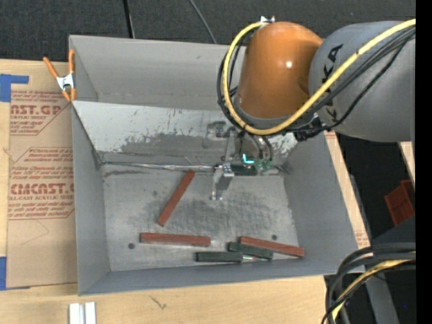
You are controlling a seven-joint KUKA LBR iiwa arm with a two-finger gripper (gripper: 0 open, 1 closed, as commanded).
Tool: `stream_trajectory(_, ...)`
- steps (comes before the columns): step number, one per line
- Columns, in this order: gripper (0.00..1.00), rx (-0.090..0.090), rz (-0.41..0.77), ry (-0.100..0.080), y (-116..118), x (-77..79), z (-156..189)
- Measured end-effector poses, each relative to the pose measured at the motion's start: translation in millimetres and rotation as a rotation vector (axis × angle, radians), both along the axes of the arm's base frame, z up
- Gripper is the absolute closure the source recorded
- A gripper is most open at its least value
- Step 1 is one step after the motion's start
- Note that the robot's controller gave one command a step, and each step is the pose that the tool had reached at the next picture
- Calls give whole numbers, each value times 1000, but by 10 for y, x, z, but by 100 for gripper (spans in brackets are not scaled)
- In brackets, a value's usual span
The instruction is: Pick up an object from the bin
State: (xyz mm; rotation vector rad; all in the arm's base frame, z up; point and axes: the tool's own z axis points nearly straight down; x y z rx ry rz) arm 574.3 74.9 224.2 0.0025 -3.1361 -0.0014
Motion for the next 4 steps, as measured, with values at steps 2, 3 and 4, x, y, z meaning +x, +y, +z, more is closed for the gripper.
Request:
stream_trajectory(2, 0, 0, 66, -10, -169, -649, -593)
stream_trajectory(3, 100, 1, 94, -11, 114, -168, -1357)
stream_trajectory(4, 0, 1, 93, -7, 111, -180, -1368)
